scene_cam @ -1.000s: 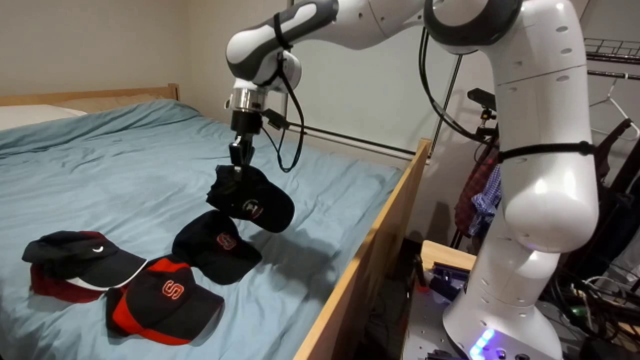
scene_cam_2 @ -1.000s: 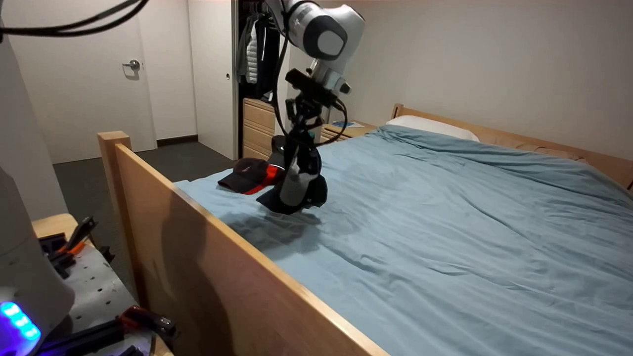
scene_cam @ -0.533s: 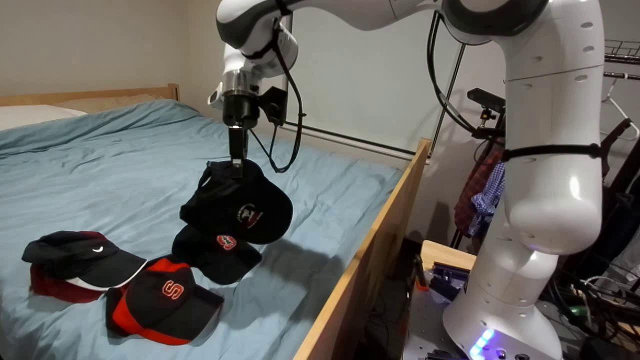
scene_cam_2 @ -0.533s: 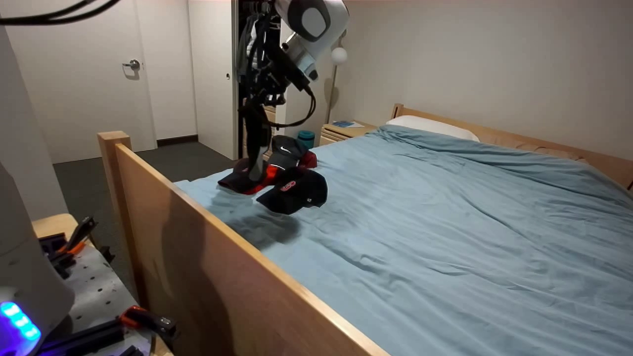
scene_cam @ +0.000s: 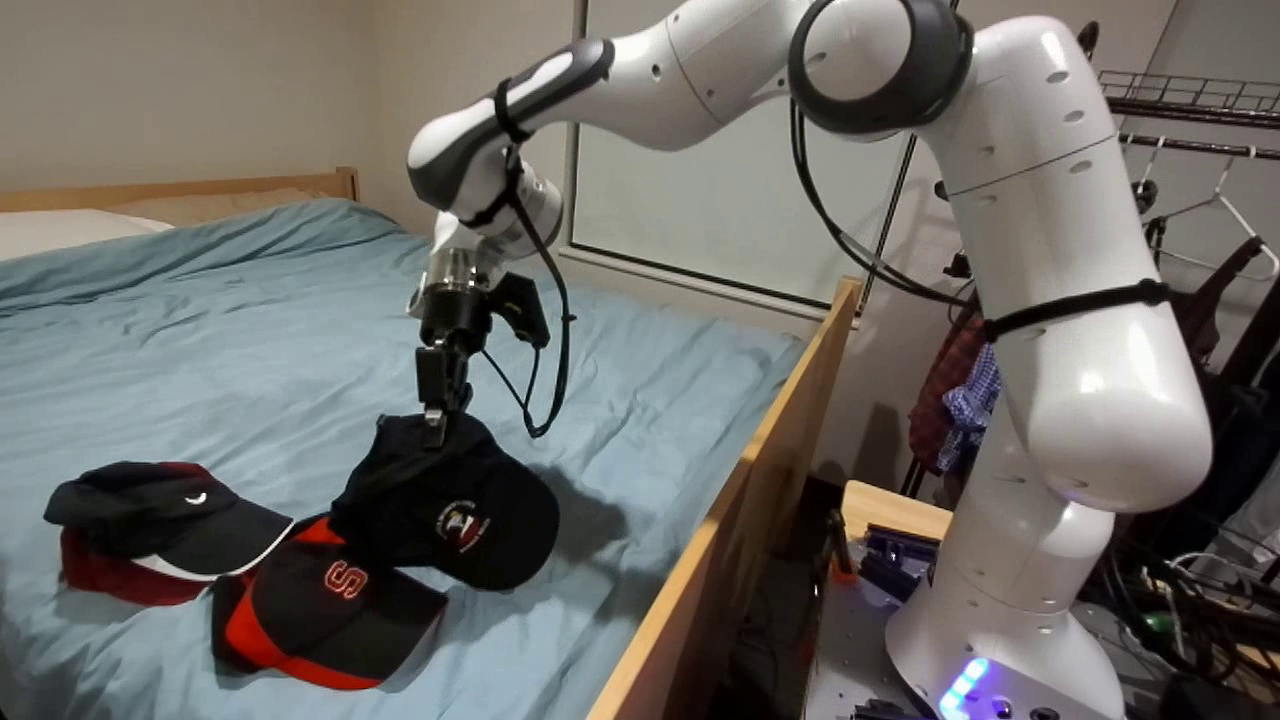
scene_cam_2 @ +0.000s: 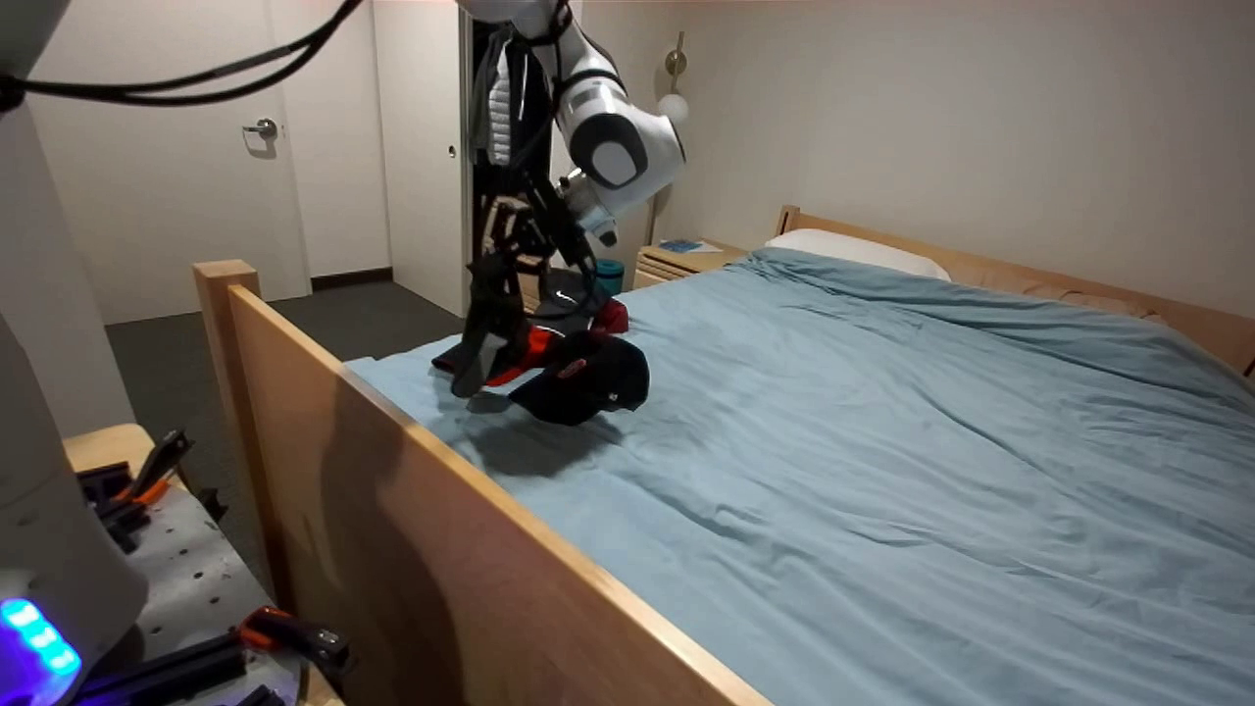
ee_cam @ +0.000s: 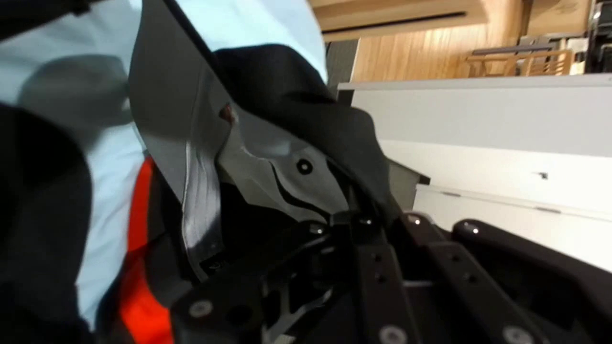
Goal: Move the caps on the right to the left
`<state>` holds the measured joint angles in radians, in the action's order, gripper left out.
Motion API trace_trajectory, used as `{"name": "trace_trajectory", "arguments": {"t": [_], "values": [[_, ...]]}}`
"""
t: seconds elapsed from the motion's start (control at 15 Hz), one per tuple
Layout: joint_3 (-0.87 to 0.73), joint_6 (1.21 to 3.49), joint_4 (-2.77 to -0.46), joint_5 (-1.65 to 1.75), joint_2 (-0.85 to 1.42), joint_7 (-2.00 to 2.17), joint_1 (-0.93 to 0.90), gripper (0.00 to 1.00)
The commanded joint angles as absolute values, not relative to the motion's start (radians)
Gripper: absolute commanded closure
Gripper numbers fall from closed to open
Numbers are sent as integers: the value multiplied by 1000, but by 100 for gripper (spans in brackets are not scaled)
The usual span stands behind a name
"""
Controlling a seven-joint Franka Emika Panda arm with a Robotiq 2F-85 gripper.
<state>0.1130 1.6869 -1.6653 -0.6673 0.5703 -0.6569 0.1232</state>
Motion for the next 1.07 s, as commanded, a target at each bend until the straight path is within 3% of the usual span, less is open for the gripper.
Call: {"name": "trace_trajectory", "arguments": {"t": [0.0, 0.87, 0.93, 1.0], "values": [[85, 1919, -1634, -669, 649, -695, 114, 99], [80, 2606, -1738, -638, 666, -634, 200, 99], [74, 2645, -1750, -627, 669, -611, 201, 89], [67, 2659, -1754, -608, 673, -587, 202, 69]]}}
